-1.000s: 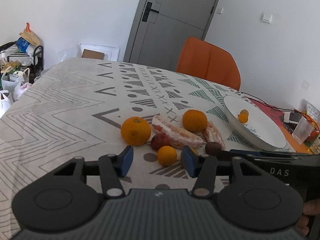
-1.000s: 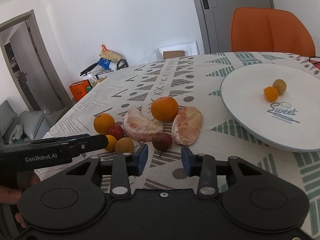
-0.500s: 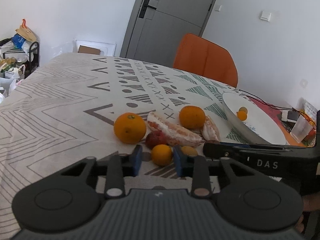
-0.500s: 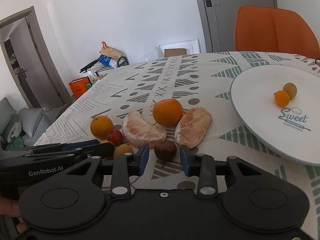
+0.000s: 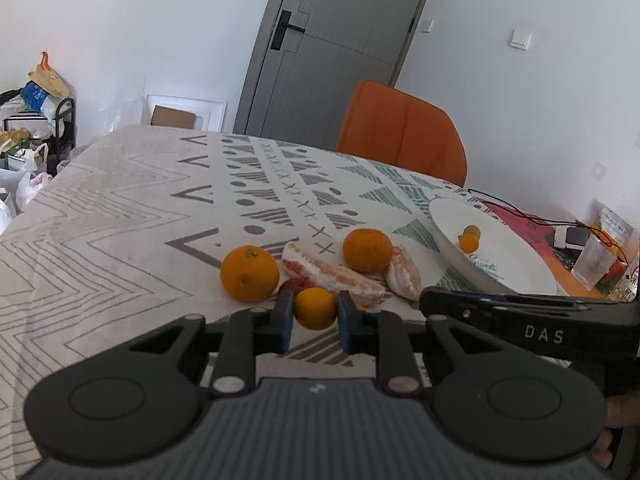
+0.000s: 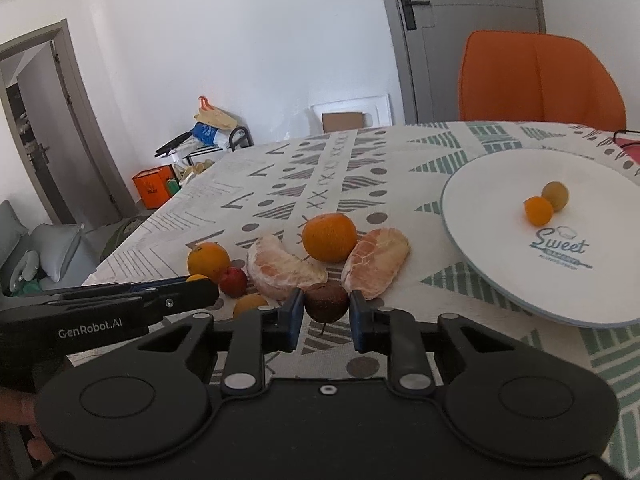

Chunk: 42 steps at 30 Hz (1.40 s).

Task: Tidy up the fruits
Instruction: 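Carry both fruits onto the white plate and open both tools to release them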

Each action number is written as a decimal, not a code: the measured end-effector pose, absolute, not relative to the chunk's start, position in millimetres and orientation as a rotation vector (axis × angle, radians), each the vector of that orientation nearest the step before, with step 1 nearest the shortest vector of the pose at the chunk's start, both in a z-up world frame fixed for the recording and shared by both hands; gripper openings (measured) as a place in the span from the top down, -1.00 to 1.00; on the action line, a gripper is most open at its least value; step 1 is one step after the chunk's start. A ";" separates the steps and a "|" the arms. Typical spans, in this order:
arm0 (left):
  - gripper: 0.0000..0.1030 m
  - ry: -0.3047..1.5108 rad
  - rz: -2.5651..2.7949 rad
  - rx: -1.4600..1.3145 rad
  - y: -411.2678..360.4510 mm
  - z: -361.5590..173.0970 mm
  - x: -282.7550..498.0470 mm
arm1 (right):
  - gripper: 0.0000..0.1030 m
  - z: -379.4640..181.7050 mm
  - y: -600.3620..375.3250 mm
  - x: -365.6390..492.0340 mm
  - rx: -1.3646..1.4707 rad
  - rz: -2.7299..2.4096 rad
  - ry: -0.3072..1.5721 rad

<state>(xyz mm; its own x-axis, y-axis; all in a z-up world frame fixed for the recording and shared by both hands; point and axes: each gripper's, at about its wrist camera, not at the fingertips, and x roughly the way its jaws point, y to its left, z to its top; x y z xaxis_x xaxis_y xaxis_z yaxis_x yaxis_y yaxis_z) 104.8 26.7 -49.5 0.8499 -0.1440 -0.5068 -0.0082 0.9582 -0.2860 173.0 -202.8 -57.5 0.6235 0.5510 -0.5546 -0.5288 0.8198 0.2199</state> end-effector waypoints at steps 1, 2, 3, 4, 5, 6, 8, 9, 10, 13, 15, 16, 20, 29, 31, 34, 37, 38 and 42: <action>0.58 0.545 -0.074 -0.282 25.8 -47.3 103.2 | 0.56 -56.0 -204.0 171.2 0.038 0.616 0.645; 0.58 0.539 -0.076 -0.277 25.5 -45.8 101.2 | 0.56 -54.4 -205.5 169.0 0.038 0.613 0.638; 0.58 0.533 -0.077 -0.270 24.0 -43.6 99.7 | 0.56 -52.9 -206.9 167.1 0.038 0.610 0.633; 0.58 0.529 -0.079 -0.266 23.1 -41.7 98.8 | 0.56 -51.7 -208.7 164.8 0.038 0.607 0.628; 0.58 0.527 -0.082 -0.264 22.1 -40.1 98.1 | 0.56 -50.7 -210.6 162.7 0.039 0.604 0.623; 0.58 0.524 -0.085 -0.263 21.0 -38.3 97.4 | 0.56 -49.9 -212.7 161.0 0.040 0.602 0.619; 0.58 0.516 -0.094 -0.258 18.1 -35.0 95.7 | 0.56 -48.5 -216.7 157.8 0.044 0.592 0.611; 0.58 0.513 -0.099 -0.254 16.1 -33.4 95.3 | 0.56 -47.8 -218.5 156.8 0.046 0.587 0.608; 0.58 0.511 -0.106 -0.250 13.9 -32.2 95.1 | 0.56 -46.9 -220.1 155.5 0.045 0.582 0.604; 0.58 0.508 -0.122 -0.236 6.6 -28.9 97.1 | 0.56 -44.0 -227.3 152.1 0.053 0.568 0.584; 0.58 0.506 -0.135 -0.229 1.7 -26.7 99.6 | 0.56 -42.2 -233.9 150.4 0.058 0.550 0.572; 0.58 0.504 -0.141 -0.224 -1.6 -25.6 100.8 | 0.56 -41.0 -237.8 149.4 0.060 0.544 0.567; 0.58 0.502 -0.158 -0.206 -15.4 -22.0 105.1 | 0.56 -37.2 -252.4 146.5 0.073 0.512 0.543; 0.58 0.499 -0.202 -0.158 -47.8 -16.0 113.4 | 0.56 -34.2 -286.6 145.1 0.119 0.457 0.510; 0.58 0.500 -0.213 -0.146 -55.2 -15.4 115.9 | 0.56 -35.1 -293.1 146.0 0.127 0.447 0.507; 0.58 0.502 -0.228 -0.133 -66.0 -14.6 120.4 | 0.56 -36.7 -302.7 146.8 0.136 0.429 0.503; 0.58 0.504 -0.244 -0.121 -75.6 -15.0 125.9 | 0.56 -38.3 -312.2 148.3 0.147 0.410 0.503; 0.58 0.504 -0.249 -0.120 -78.4 -15.1 127.7 | 0.56 -38.6 -315.1 149.0 0.150 0.404 0.503; 0.58 0.510 -0.265 -0.114 -87.8 -15.6 137.2 | 0.56 -41.9 -328.1 152.8 0.164 0.377 0.507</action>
<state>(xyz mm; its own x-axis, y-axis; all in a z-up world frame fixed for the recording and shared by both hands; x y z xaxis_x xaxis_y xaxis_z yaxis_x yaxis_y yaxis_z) 137.2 -87.8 -15.6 0.8395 -0.2780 -0.4669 0.2214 0.9596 -0.1735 152.8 -328.1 -41.9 0.8077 0.3904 -0.4418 -0.3105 0.9187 0.2443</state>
